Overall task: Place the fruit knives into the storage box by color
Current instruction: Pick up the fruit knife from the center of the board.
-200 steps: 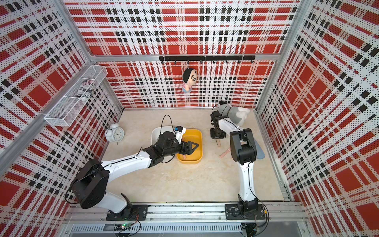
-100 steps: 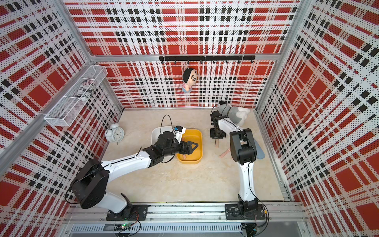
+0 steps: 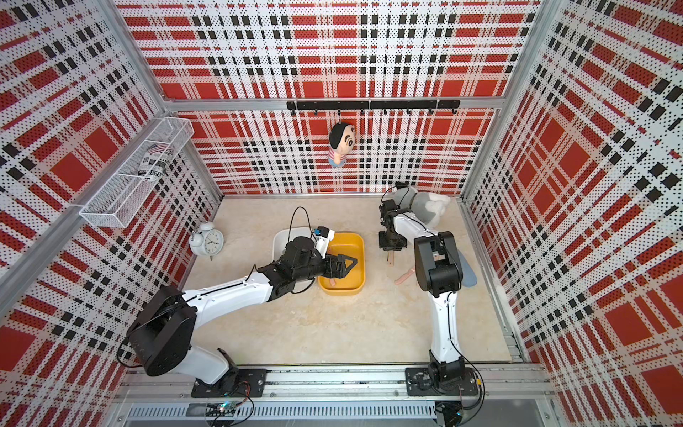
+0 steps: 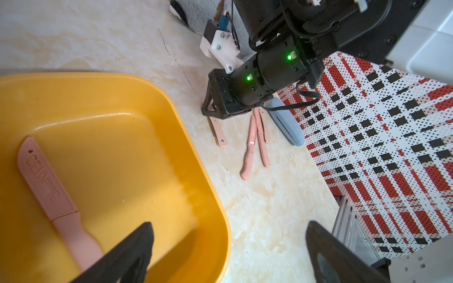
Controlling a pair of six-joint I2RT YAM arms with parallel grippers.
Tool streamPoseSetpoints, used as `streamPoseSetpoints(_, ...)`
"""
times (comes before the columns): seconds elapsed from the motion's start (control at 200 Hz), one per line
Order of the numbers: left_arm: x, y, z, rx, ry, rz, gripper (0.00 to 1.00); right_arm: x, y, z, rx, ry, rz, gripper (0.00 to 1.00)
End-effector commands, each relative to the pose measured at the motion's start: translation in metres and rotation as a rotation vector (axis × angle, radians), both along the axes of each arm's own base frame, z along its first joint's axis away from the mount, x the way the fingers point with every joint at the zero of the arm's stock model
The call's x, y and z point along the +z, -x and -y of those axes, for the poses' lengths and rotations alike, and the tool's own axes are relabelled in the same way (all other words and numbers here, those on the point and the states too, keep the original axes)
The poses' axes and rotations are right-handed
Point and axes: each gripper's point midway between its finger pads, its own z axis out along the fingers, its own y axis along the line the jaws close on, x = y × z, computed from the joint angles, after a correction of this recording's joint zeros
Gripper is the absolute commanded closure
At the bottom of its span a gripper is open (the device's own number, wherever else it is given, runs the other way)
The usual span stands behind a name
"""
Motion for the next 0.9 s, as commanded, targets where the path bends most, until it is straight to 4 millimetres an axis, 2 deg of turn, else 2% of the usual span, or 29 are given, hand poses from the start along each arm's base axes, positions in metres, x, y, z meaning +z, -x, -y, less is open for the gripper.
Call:
streamPoseSetpoints(0.0, 0.011, -0.001, -0.005, 0.008, 0.016, 0.028, 0.02, 0.007, 0.010, -0.002, 0.015, -0.005, -0.033, 0.80)
streamPoseSetpoints(0.451, 0.012, -0.006, -0.013, 0.032, 0.003, 0.028, 0.02, 0.035, 0.008, -0.010, 0.035, -0.013, 0.006, 0.80)
streamPoseSetpoints(0.892, 0.013, -0.010, -0.027, 0.060, -0.024, 0.026, 0.02, 0.078, 0.006, -0.028, 0.070, -0.026, 0.069, 0.80)
